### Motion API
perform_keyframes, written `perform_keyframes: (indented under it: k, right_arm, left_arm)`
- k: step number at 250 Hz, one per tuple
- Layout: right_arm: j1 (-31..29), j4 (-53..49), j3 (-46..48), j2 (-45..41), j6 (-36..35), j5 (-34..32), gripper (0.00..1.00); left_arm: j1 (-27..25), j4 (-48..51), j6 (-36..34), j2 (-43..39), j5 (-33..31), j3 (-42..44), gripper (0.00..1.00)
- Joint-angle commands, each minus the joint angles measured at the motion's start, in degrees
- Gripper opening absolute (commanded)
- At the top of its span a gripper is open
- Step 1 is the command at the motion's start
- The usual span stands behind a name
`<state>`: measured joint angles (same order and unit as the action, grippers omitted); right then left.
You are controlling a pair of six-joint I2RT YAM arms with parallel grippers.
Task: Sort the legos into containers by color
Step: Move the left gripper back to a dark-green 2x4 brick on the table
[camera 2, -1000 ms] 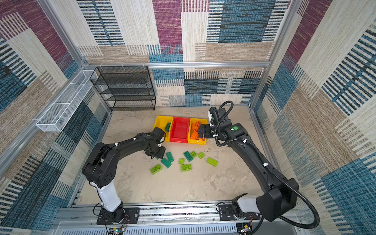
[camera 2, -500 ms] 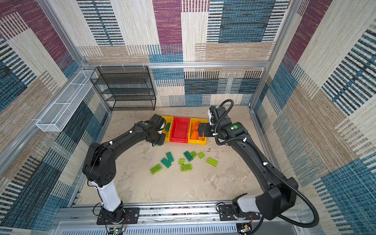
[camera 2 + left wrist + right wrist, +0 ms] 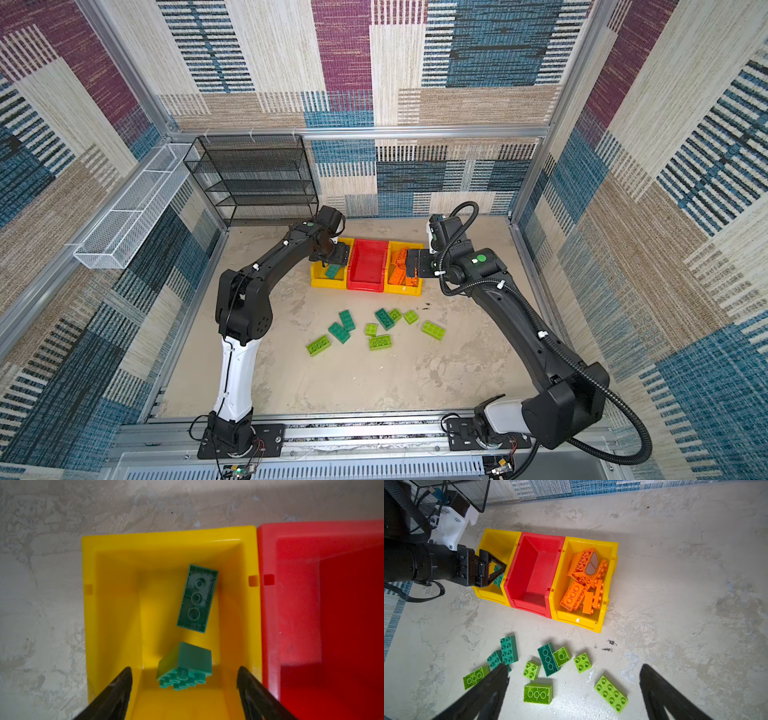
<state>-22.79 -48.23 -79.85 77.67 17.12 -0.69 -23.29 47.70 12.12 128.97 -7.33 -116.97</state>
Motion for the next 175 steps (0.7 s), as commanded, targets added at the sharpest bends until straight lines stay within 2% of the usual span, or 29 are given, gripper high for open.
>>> perform_keyframes:
  k: [1, 32, 76, 115, 140, 175]
  right_arm:
    - [0.0, -1.7, -0.5, -0.7, 0.3, -2.0, 1.00]
    - [0.0, -2.4, -0.1, -1.3, -0.1, -2.4, 1.00]
    - [0.0, -1.9, 2.2, -2.9, -0.3, -1.1, 1.00]
    - [0.0, -0.3, 5.8, -4.5, -0.9, 1.2, 1.00]
    - [0.0, 0.9, 7.8, -5.3, -1.3, 3.0, 1.00]
    - [0.0, 1.3, 9.1, -6.1, -2.2, 3.9, 1.00]
  left_arm:
    - [0.2, 2.4, 2.3, -0.2, -0.6, -1.6, 0.80]
    - [0.1, 3.6, 6.8, -4.3, -1.4, 2.9, 0.79]
    - [-2.6, 1.0, 16.3, -16.8, -2.6, 21.1, 0.77]
    - [-8.4, -1.6, 25.8, -25.0, -1.3, 34.6, 0.77]
    - [-12.1, -4.3, 30.2, -26.4, -0.9, 38.8, 0.77]
    - [-14.4, -5.0, 33.6, -24.4, -1.5, 38.8, 0.76]
